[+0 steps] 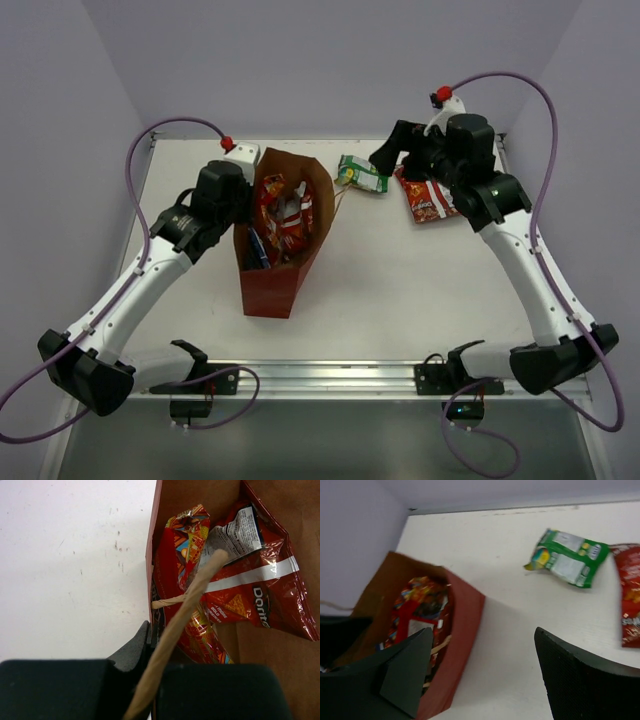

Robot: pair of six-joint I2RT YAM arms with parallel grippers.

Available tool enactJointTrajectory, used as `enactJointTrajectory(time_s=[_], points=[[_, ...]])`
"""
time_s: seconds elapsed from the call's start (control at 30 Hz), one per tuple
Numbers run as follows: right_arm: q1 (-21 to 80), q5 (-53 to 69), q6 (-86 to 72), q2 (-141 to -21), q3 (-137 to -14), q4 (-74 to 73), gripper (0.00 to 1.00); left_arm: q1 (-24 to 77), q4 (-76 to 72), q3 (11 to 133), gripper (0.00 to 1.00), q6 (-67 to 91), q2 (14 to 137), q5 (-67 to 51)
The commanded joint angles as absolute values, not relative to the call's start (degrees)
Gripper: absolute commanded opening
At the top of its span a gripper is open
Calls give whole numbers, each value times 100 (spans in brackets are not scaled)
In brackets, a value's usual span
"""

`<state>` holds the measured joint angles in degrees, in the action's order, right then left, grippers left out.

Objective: Take the snacks out of the paper bag

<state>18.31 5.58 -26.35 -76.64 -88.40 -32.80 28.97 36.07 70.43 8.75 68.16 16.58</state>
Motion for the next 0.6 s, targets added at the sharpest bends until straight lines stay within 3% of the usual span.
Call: enactJointTrajectory(time_s=[0.0,0.3,0.57], points=[[2405,1291,-1987,-7409,-9070,-3068,85,2927,2883,7479,0,712,6750,1582],[4199,1503,-2038,-8189,-9949,-3225,80,2936,2865,7576,0,703,6776,1529],[5018,1740,-2347,-9289,-10511,-3462,74,2944,2865,7550,0,756,6768,1485]])
